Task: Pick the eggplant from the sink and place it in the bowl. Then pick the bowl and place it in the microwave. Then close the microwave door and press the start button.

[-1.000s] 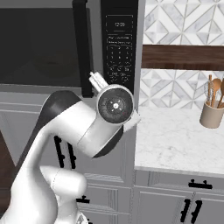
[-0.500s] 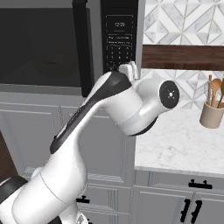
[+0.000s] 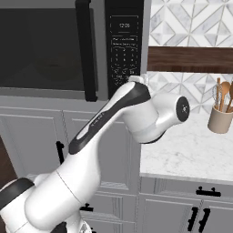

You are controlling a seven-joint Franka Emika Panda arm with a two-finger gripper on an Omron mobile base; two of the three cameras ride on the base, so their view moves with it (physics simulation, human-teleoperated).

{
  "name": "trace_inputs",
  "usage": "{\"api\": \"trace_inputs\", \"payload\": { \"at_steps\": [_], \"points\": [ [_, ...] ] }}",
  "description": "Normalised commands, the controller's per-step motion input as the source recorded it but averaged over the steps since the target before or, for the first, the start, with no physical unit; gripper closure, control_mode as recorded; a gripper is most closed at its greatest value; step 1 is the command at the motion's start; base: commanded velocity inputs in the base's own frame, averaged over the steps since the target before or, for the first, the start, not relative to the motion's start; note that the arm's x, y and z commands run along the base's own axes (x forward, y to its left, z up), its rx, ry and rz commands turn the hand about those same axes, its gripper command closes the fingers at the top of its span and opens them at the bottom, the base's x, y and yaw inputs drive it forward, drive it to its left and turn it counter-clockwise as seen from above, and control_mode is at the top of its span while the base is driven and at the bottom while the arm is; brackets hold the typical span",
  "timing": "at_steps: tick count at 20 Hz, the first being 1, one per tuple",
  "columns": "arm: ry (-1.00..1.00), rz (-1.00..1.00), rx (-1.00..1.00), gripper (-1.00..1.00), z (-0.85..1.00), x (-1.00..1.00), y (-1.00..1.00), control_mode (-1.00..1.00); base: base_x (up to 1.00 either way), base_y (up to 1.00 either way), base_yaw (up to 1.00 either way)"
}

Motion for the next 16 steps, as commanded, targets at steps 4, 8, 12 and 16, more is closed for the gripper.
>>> {"api": "trace_inputs", "payload": {
  "at_steps": [4,8,12,16],
  "points": [
    [0.03,0.0,0.0,-1.0,0.0,0.21,0.0,-1.0,0.0,0.0,0.0],
    [0.03,0.0,0.0,-1.0,0.0,0.2,0.0,-1.0,0.0,0.0,0.0],
    [0.04,0.0,0.0,-1.0,0.0,0.21,0.0,-1.0,0.0,0.0,0.0],
    [0.04,0.0,0.0,-1.0,0.0,0.18,0.0,-1.0,0.0,0.0,0.0]
  ]
}}
